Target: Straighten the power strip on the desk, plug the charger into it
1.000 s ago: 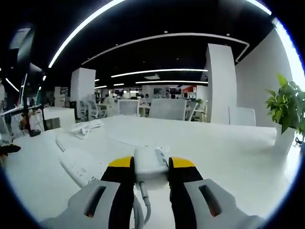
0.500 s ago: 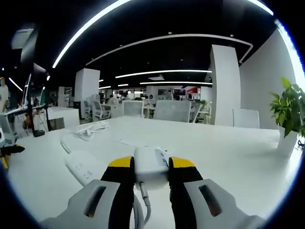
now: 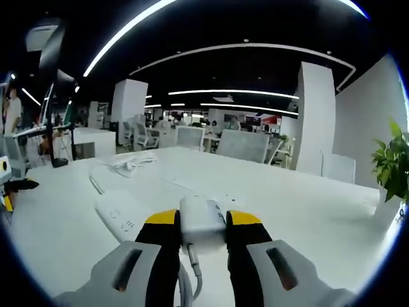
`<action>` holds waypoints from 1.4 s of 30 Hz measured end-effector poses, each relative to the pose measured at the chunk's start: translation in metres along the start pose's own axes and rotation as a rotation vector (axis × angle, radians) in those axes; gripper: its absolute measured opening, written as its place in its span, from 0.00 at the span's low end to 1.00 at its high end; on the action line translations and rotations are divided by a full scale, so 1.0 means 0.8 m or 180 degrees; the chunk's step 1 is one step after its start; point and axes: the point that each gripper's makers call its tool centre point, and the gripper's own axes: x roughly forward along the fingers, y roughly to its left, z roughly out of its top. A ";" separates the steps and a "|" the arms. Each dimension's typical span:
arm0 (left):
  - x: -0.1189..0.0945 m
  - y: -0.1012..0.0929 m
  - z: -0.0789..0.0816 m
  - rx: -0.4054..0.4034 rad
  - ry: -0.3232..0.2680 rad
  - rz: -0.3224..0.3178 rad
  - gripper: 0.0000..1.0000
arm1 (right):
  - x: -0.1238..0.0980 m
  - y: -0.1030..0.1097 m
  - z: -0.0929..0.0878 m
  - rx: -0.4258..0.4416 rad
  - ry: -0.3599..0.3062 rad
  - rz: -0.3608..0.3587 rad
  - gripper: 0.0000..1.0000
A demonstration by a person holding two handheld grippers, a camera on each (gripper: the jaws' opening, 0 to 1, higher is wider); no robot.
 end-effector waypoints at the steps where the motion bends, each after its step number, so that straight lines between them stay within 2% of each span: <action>1: 0.000 0.000 0.000 0.0001 -0.0001 0.0000 0.99 | 0.000 0.001 0.000 -0.0011 0.0008 0.0009 0.26; 12: 0.002 -0.002 0.000 0.0000 -0.0005 -0.0019 0.99 | -0.001 0.026 0.009 -0.0221 0.0063 0.0194 0.26; 16: 0.004 -0.004 -0.002 0.0008 0.0019 -0.0038 0.99 | -0.003 0.043 0.005 -0.0528 0.0187 0.0259 0.26; 21: 0.004 -0.004 -0.001 -0.0001 0.0015 -0.0035 0.99 | -0.004 0.059 0.005 -0.0771 0.0273 0.0310 0.26; 29: 0.004 -0.006 0.000 0.0019 0.0017 -0.0051 0.99 | -0.005 0.078 0.005 -0.0975 0.0325 0.0391 0.26; 42: 0.003 -0.007 -0.001 0.0018 0.0017 -0.0051 0.99 | 0.003 0.099 0.000 -0.1410 0.0571 0.0525 0.26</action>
